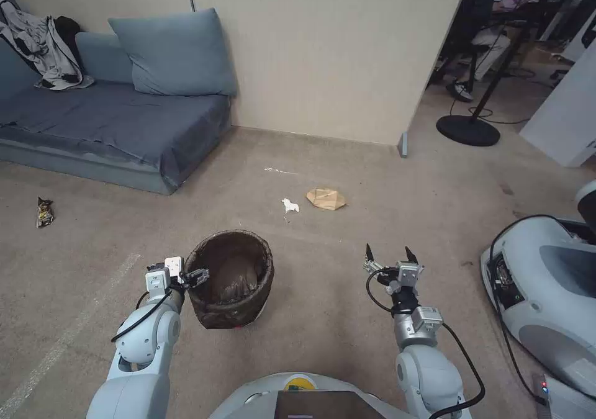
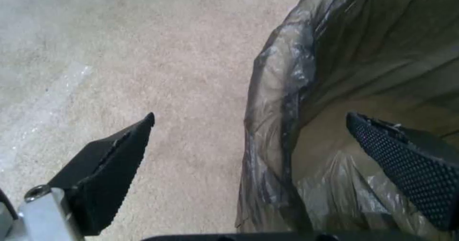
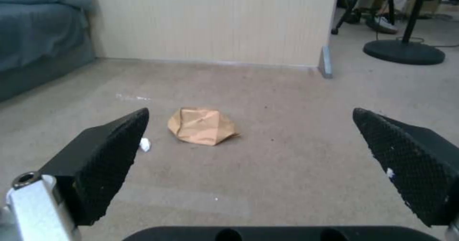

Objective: Pick up the trash bin, then pick up the garbage from the floor and place it into the trash bin.

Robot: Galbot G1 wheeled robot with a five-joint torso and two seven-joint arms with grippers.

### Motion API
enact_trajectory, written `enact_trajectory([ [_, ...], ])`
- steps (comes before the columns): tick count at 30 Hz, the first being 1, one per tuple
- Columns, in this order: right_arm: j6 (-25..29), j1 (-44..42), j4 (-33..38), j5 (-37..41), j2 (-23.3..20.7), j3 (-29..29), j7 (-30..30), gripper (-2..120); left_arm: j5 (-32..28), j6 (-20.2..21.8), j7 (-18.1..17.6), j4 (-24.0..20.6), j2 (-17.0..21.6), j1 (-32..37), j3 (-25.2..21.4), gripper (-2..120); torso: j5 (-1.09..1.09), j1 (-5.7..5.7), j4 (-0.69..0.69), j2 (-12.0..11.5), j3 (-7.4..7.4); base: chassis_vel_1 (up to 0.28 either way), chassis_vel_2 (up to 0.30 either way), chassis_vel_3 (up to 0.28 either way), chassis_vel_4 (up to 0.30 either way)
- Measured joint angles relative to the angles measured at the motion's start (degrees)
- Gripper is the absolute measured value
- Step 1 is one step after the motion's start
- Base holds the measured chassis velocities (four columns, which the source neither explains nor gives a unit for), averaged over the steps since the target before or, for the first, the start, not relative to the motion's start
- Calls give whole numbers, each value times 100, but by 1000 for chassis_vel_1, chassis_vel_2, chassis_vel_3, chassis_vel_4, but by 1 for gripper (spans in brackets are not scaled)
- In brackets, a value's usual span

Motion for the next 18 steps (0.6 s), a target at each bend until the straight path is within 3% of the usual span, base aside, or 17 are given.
enact_trajectory([
  [13,19,27,-26,-13,22,-25,0,100,-14,-13,-10,140,-38,-24,22,99,2,0,0,0,0,0,0,0,0],
  [18,27,33,-33,-17,25,-30,-2,100,5,-20,-49,193,-44,-37,19,85,3,0,0,0,0,0,0,0,0],
])
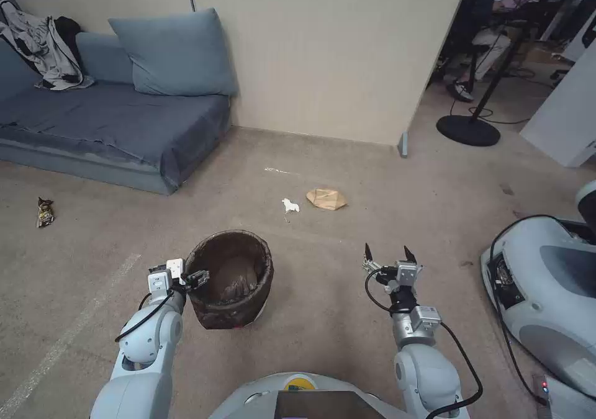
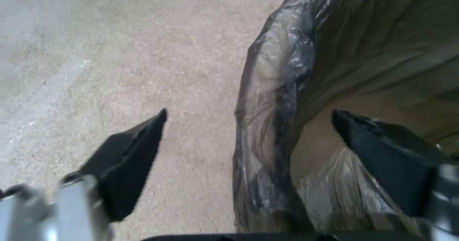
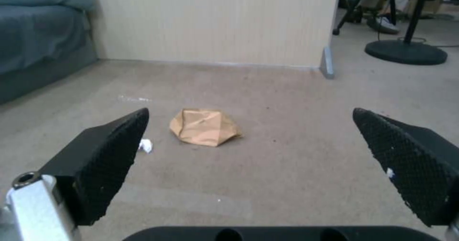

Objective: Pick up the trash bin, then pick up the garbage from the floor and place it into the trash bin.

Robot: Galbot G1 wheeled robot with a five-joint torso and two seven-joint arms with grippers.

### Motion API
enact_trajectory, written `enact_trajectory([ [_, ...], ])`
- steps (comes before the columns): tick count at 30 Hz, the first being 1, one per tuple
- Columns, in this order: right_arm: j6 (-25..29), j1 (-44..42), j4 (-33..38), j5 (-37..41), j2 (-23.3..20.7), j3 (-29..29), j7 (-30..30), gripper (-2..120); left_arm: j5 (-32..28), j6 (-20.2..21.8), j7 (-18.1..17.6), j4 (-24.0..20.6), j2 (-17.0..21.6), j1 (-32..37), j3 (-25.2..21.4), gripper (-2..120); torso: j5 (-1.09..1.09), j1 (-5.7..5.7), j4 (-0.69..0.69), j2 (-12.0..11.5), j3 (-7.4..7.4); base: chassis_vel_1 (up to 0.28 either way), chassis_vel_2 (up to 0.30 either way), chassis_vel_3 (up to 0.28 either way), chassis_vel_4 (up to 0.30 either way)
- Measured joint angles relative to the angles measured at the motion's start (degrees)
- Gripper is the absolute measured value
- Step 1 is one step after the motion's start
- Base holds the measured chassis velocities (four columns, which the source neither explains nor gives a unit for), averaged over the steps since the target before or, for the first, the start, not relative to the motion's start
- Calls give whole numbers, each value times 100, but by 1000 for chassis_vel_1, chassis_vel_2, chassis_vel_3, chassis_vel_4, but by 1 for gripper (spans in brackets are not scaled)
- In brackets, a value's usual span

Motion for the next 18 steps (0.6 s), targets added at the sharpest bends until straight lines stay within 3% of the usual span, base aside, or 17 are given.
enact_trajectory([
  [10,11,29,-22,-6,13,-19,-17,100,8,-3,9,104,-17,-28,6,45,0,0,0,0,0,0,0,0,0],
  [18,14,59,-27,-7,9,-19,-14,100,12,-3,38,80,-26,-34,41,19,1,0,0,0,0,0,0,0,0],
])
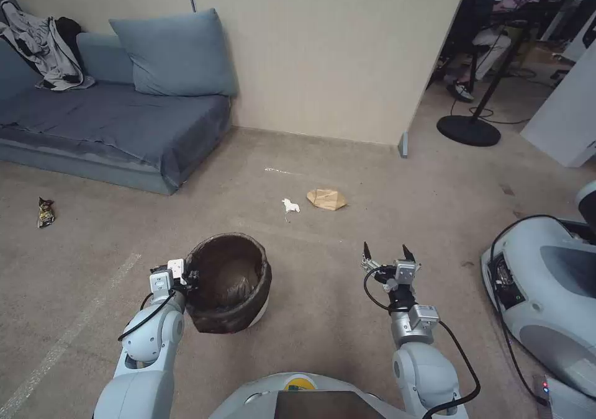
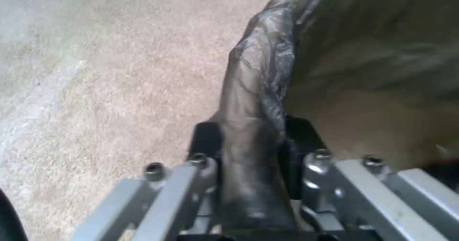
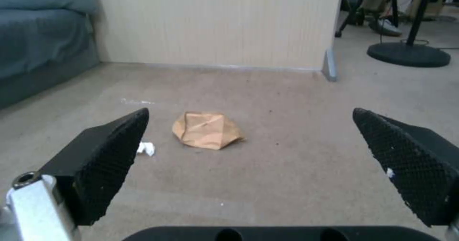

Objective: Pick up the trash bin, then pick up the garbage from the floor and place it into the trash bin.

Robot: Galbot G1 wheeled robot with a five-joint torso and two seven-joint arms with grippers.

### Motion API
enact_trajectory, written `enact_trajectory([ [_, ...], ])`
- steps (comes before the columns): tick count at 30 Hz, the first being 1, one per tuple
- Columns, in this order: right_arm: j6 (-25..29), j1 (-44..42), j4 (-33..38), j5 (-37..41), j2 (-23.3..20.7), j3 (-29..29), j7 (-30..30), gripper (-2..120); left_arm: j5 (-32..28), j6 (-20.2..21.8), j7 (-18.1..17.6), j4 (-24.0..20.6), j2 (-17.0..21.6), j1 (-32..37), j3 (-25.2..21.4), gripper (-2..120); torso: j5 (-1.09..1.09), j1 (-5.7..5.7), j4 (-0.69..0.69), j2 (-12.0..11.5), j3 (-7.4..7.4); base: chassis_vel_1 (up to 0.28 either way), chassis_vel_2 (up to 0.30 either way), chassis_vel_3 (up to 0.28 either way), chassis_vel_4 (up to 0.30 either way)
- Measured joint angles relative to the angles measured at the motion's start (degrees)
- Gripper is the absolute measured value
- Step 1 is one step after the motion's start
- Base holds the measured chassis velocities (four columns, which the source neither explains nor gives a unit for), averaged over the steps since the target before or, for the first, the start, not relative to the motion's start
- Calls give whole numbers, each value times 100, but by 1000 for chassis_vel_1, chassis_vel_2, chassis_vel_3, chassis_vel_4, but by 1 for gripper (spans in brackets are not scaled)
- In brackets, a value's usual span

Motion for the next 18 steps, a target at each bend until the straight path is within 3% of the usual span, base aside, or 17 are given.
enact_trajectory([
  [5,-1,7,8,-5,-5,-4,1,100,11,1,8,-55,-12,29,27,8,-4,0,-1,0,0,0,0,0,0],
  [14,-5,21,45,-18,-5,-29,29,100,-147,10,-25,-335,-12,146,32,7,-7,0,1,-1,2,0,0,0,0],
  [18,-30,18,122,-18,-16,-19,48,100,-224,-240,179,-574,24,256,31,6,-5,0,1,-1,2,0,0,0,0],
])
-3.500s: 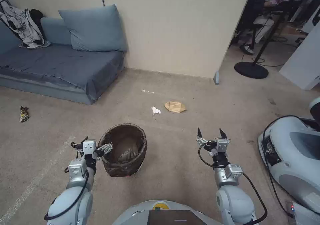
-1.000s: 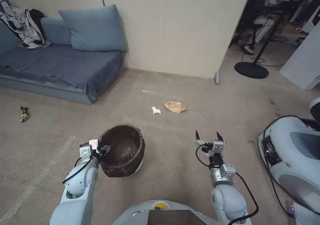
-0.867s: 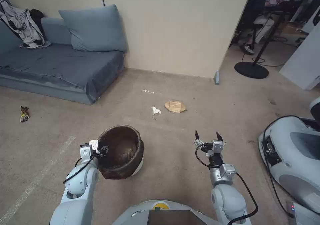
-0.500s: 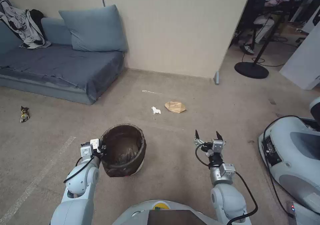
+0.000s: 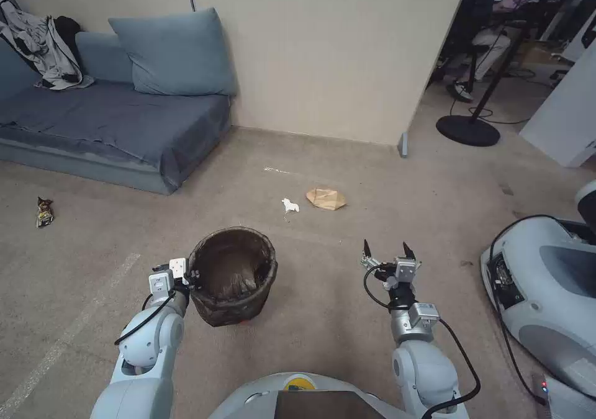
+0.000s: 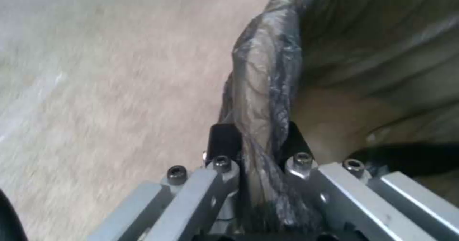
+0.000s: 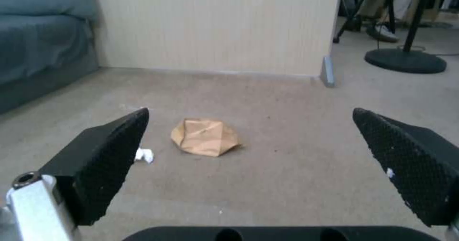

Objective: Pick up the trash bin, then pick up the garbage from the floor and place it into the trash bin.

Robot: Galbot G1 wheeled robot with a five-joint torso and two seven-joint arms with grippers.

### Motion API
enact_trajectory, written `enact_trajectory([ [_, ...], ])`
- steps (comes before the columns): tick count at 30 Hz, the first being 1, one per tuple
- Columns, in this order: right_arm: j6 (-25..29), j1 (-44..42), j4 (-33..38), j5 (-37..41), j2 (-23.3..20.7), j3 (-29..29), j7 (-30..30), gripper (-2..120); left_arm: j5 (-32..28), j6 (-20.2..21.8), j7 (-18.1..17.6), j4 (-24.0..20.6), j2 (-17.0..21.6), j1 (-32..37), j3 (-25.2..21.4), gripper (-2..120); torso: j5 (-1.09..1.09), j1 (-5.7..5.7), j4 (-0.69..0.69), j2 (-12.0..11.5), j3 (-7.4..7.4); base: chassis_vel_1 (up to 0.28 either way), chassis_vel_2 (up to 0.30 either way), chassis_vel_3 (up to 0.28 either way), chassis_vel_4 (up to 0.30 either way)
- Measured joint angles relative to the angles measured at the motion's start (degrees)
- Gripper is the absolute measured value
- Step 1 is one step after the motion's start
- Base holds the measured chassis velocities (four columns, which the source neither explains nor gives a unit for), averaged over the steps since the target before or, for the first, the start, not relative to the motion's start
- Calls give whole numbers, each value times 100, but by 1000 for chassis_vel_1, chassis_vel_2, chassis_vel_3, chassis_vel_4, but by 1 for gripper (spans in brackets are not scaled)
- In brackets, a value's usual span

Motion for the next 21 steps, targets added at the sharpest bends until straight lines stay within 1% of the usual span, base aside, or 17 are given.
enact_trajectory([
  [4,-90,-18,152,28,-9,9,19,100,-2,-289,173,-441,48,206,-33,6,1,0,1,0,0,0,0,0,0],
  [5,-110,-23,179,34,-7,9,21,100,-3,-310,188,-576,49,251,-32,6,1,0,1,0,-1,0,0,0,0],
  [6,-110,-23,179,34,-7,9,21,100,-3,-310,188,-576,49,251,-32,6,1,0,1,0,-1,0,0,0,0],
  [8,-138,-33,215,39,0,9,24,100,-3,-342,194,-818,51,318,-42,5,2,0,-1,0,-1,0,0,0,0],
  [10,-158,-46,238,43,10,7,25,100,-2,-362,188,-1023,51,362,-52,5,2,0,0,0,-1,0,0,0,0],
  [11,-158,-46,238,43,10,7,25,100,-2,-362,188,-1023,51,362,-52,5,2,0,0,0,-1,0,0,0,0],
  [15,-155,-95,286,59,17,15,27,100,11,-401,117,-1410,26,440,-60,5,3,0,0,0,-1,0,0,0,0],
  [21,-106,-125,307,67,10,55,-45,100,98,-469,-1,-1642,-8,474,-92,5,2,0,-1,0,-1,0,0,0,0],
])
